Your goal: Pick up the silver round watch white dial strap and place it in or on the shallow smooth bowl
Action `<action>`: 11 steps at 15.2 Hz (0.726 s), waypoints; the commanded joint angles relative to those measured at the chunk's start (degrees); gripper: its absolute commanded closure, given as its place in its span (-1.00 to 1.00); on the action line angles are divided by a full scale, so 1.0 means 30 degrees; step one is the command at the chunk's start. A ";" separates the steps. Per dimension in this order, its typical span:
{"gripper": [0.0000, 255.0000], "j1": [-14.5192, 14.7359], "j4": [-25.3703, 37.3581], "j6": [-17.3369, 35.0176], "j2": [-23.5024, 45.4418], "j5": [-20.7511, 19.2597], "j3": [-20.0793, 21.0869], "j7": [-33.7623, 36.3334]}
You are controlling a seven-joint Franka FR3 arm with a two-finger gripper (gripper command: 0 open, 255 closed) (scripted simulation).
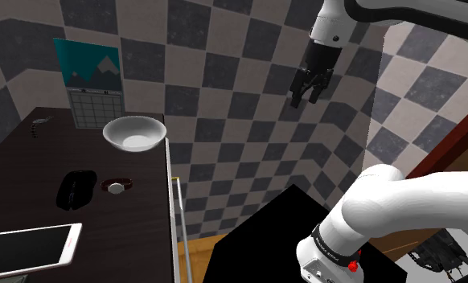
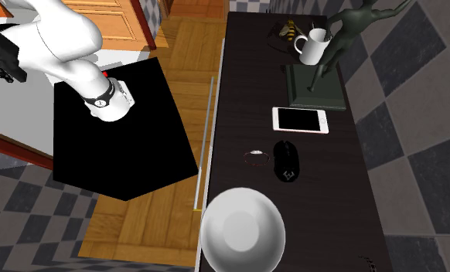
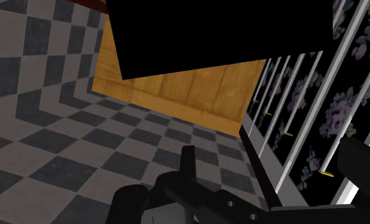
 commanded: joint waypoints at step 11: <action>-1.00 0.0716 -0.2129 0.4336 0.2033 0.3647 0.3121 0.4762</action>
